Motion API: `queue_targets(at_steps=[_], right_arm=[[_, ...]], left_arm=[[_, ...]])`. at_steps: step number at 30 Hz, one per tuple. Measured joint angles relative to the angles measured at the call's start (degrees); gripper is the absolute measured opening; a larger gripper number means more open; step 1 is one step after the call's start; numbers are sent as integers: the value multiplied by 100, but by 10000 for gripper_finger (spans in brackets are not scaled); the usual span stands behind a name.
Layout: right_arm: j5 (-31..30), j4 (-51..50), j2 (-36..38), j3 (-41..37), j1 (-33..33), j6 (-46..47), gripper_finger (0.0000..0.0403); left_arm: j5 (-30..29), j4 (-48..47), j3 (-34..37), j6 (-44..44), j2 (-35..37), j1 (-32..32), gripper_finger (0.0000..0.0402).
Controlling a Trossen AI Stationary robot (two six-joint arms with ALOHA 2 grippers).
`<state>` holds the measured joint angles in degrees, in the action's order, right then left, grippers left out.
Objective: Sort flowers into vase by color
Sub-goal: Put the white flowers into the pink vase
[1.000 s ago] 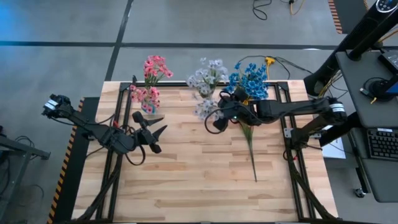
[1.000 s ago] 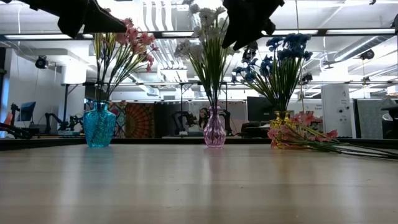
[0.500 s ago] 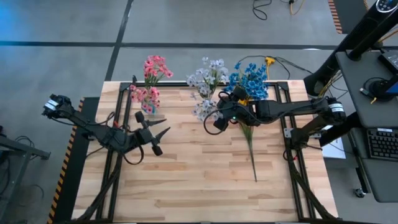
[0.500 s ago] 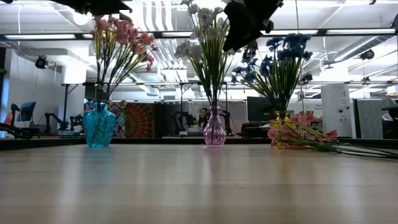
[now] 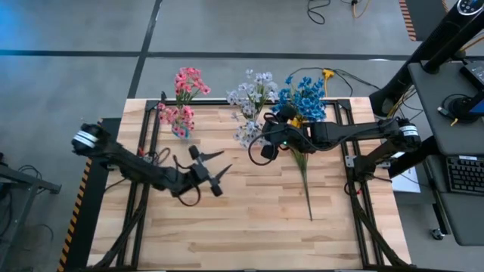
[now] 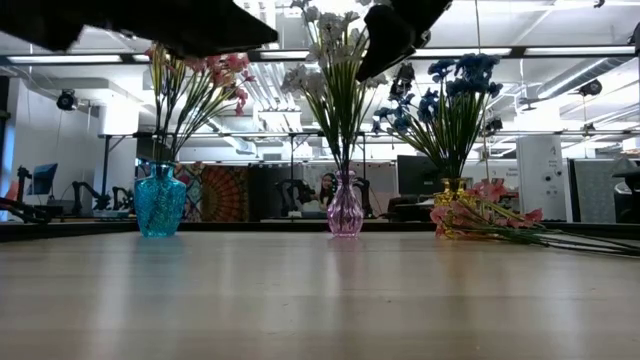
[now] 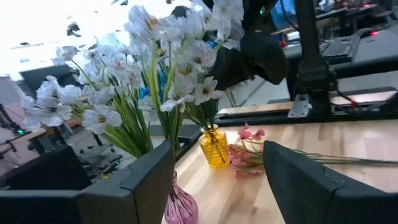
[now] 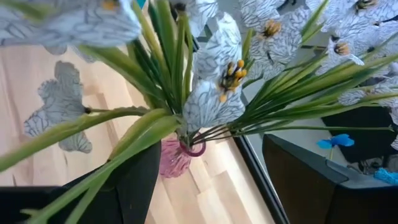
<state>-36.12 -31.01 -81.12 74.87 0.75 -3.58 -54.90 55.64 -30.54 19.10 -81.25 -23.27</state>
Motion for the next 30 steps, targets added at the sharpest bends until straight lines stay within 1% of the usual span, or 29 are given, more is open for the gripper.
queue_targets(at_steps=[4,6,7,10,14,17,20,23,30], right_arm=[[7,-5,11,2,0,-88,272],[11,-11,11,34,0,-140,272],[15,-5,11,45,0,-159,272],[52,-28,15,50,0,-164,272],[57,-67,15,50,0,-166,272],[60,-75,15,50,0,-186,272],[59,-63,15,50,0,-201,272],[61,-64,15,50,0,-201,272],[61,-44,15,50,0,-201,272]], left_arm=[[5,1316,-182,487,-821,247,230],[27,1640,-293,673,-1120,465,230],[132,1661,-359,679,-1233,581,230],[767,1645,-562,449,-1536,960,230],[741,1635,-760,326,-1937,1358,227],[1092,1651,-889,262,-2175,1592,224],[1195,1659,-1035,263,-2398,1865,224],[1450,1685,-1185,261,-2539,2129,223],[1830,1739,-1461,431,-2685,2283,223]])
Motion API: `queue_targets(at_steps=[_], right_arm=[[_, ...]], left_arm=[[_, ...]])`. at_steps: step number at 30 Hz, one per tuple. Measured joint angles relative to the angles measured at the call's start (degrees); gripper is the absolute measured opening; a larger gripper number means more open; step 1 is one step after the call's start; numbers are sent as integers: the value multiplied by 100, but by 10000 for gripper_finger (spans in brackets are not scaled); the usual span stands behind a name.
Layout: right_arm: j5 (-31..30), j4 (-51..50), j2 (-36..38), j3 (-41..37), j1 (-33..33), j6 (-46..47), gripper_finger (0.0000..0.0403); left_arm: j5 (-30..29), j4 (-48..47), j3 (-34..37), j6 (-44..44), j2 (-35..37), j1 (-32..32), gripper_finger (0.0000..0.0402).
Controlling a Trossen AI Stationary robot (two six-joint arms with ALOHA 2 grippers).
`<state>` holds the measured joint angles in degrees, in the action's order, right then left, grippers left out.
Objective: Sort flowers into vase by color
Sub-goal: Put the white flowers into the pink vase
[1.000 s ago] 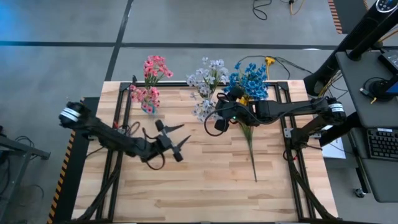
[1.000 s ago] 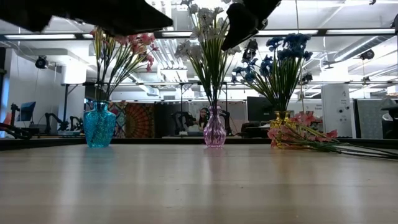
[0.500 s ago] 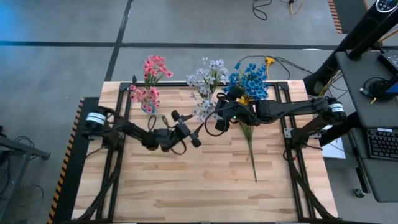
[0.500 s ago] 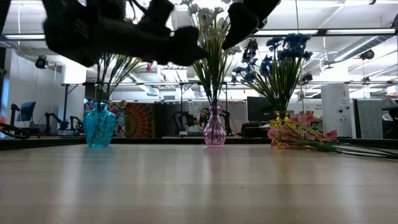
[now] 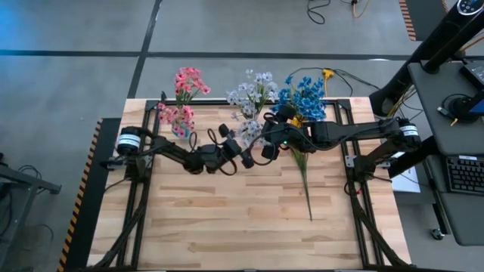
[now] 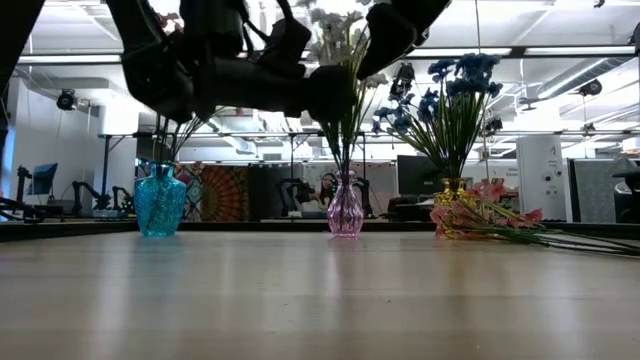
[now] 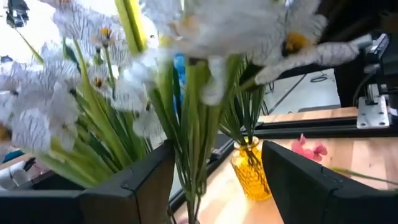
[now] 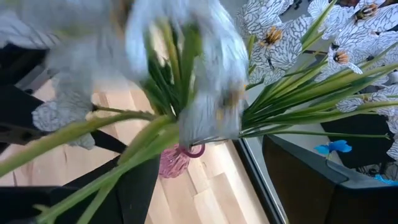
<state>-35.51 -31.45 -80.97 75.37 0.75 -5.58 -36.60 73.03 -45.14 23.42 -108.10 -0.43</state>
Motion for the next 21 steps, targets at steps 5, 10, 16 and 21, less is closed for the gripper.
queue_targets(at_steps=[5,10,16,21], right_arm=[[0,1,0,0,0,0,272],[0,1,0,2,0,0,272],[7,-2,0,2,0,0,272],[9,1,0,2,0,-19,272]], left_arm=[[11,-10,-126,130,-30,17,202],[-35,-56,-185,82,-30,117,156],[-165,-87,-199,-18,-27,236,108],[-214,-103,-199,6,-27,244,74]])
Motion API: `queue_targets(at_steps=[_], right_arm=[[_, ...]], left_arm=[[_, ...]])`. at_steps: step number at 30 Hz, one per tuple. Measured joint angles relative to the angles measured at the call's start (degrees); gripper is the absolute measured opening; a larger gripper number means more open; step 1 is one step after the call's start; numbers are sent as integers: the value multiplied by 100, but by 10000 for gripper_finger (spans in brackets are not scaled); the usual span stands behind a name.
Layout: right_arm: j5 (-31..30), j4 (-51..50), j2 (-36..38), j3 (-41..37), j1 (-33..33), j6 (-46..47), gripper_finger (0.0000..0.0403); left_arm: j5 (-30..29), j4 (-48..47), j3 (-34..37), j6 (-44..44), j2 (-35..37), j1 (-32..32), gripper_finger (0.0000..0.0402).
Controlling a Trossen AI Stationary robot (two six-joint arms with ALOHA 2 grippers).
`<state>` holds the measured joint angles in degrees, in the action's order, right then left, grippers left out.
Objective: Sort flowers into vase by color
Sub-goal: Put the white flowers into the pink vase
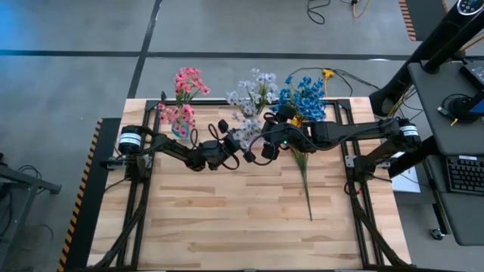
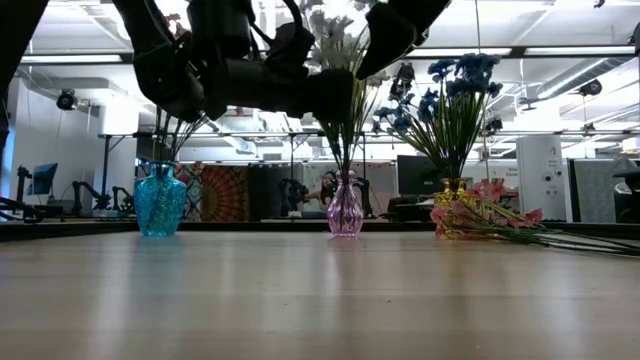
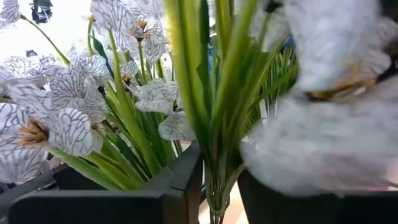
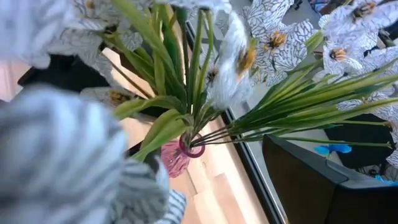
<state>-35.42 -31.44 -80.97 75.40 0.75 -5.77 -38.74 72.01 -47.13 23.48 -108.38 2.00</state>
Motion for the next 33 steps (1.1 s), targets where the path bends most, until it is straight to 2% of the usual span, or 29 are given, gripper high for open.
queue_targets(at_steps=[8,13,19,33], right_arm=[[93,-2,20,65,0,-25,272],[153,-201,24,297,-2,-25,272],[173,-390,67,447,-2,-25,272],[289,-971,213,505,-2,414,272]], left_arm=[[-278,-7,0,5,0,21,38],[-292,-52,0,88,2,37,37],[-683,-66,0,158,4,37,36],[-681,-260,2,110,7,37,36]])
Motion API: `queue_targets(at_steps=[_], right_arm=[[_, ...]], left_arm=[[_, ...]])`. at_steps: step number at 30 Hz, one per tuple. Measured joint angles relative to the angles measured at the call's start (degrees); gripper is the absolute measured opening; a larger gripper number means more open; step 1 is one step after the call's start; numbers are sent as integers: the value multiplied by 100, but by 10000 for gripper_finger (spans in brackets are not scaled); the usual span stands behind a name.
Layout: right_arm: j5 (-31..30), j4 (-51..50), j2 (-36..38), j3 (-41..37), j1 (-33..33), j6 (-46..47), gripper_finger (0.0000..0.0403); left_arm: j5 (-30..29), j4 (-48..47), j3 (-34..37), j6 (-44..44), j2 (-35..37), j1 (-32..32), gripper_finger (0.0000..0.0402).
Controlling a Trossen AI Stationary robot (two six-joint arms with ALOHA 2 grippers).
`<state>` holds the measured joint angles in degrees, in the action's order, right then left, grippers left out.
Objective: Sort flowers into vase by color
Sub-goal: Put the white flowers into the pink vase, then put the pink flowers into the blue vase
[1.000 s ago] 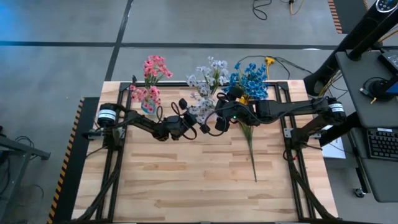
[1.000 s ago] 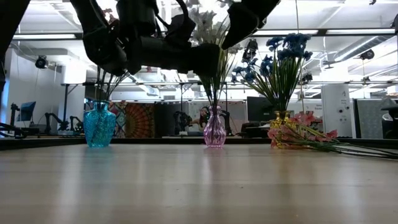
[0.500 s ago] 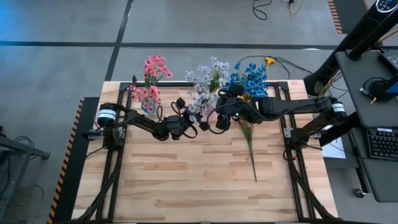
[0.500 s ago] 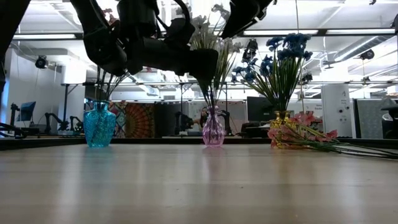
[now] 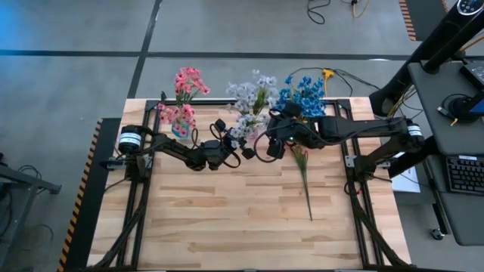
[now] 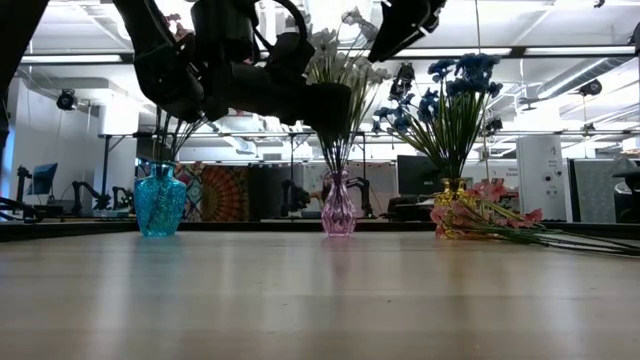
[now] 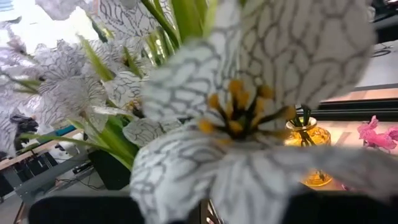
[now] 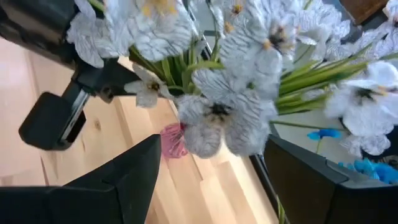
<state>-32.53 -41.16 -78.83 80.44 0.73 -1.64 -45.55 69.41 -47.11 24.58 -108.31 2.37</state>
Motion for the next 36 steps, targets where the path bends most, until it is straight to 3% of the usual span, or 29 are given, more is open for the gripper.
queue_targets(at_steps=[12,25,30,36], right_arm=[[166,-657,38,-29,0,557,272],[262,-696,38,-284,-2,779,272],[262,-696,38,-284,-2,779,272],[278,-698,38,-286,-2,777,272]], left_arm=[[4,-216,0,-310,2,0,36],[3,-345,0,-420,2,4,41],[3,-348,0,-369,2,2,70],[-37,-350,0,-46,2,-104,134]])
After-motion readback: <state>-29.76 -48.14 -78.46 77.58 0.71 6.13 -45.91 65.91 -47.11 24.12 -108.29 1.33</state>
